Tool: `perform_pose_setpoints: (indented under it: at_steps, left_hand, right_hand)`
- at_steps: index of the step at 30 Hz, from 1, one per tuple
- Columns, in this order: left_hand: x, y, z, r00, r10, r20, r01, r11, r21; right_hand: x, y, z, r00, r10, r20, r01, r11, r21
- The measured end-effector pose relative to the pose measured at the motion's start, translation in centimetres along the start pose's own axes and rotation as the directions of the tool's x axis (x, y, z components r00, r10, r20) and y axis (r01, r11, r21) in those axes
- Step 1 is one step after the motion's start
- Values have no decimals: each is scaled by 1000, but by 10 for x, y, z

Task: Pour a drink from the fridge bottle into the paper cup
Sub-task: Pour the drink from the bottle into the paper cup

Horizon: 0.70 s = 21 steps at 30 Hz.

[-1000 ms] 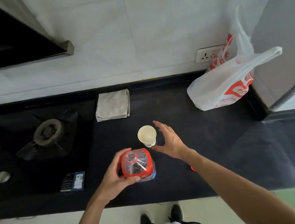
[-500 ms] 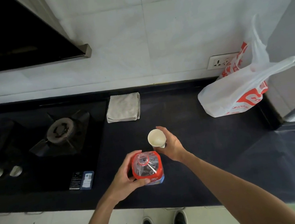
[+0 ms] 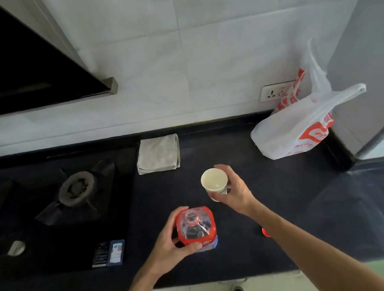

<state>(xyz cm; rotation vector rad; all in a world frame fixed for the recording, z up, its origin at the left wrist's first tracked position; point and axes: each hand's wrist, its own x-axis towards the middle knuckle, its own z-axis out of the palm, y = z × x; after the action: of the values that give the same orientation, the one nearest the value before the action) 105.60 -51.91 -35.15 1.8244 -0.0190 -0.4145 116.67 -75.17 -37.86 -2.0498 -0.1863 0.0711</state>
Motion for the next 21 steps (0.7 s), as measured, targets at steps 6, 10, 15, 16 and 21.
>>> perform_pose_setpoints:
  at_steps: [6, 10, 15, 16, 21]
  left_hand:
    - [2, -2, -3, 998, 62, 28, -64, 995, 74]
    - [2, -5, -4, 994, 110, 21, -112, 988, 104]
    - [5, -8, -4, 987, 159, 20, -160, 981, 108]
    - [7, -8, -5, 985, 169, 22, -170, 979, 111]
    - [19, 0, -8, 977, 212, 27, -214, 968, 134]
  right_hand:
    - [-15, -11, -5, 998, -14, -56, 16, 999, 45]
    - [-26, -20, -7, 996, 9, -90, -1, 996, 89]
    - [-39, -27, -13, 994, 39, -101, -26, 992, 124]
    - [-41, -28, -14, 994, 44, -102, -31, 991, 132]
    - [-48, -34, -25, 993, 43, -107, -29, 991, 131]
